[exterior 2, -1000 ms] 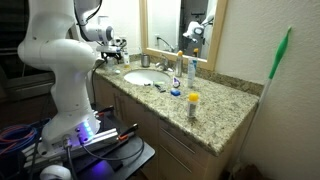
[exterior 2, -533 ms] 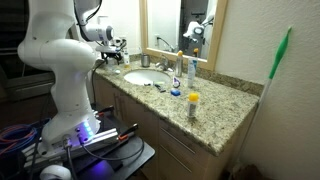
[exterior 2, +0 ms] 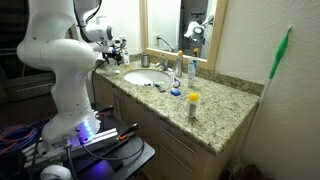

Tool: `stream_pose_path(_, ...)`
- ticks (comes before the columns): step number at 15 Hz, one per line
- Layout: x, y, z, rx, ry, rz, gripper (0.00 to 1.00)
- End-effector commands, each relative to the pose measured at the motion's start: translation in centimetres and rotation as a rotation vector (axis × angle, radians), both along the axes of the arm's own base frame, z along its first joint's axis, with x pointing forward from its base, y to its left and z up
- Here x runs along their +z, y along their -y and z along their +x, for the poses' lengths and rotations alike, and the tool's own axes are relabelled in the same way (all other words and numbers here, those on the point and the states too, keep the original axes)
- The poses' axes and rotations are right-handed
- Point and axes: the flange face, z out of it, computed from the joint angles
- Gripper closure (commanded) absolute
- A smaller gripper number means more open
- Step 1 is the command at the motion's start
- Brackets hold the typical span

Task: Pick up the contact lens case

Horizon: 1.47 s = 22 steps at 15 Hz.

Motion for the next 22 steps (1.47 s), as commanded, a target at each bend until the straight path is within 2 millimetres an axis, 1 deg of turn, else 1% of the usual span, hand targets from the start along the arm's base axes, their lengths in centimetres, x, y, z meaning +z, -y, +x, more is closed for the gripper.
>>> stream_pose_path(1,0.1,-0.1,-0.1,-0.030,-0.008,0.007,0.00)
stream_pose_path(4,0.1,-0.4,-0.4,-0.065,-0.015,0.016,0.00)
stream_pose_path(12,0.1,-0.4,-0.4,-0.068,-0.016,0.016,0.00)
stream_pose_path(13,-1.6,0.4,-0.5,-0.068,0.001,-0.022,0.00)
stream_pose_path(15,-3.6,1.6,-0.8,-0.016,0.020,-0.052,0.00)
stream_pose_path(17,-4.9,2.4,-0.9,0.018,0.041,-0.064,0.00)
stream_pose_path(18,-3.5,1.7,-0.5,-0.005,0.021,-0.062,0.00)
stream_pose_path(19,-4.1,2.1,-0.5,-0.005,0.017,-0.066,0.00)
stream_pose_path(22,-3.8,2.0,-0.4,-0.029,0.022,-0.077,0.00)
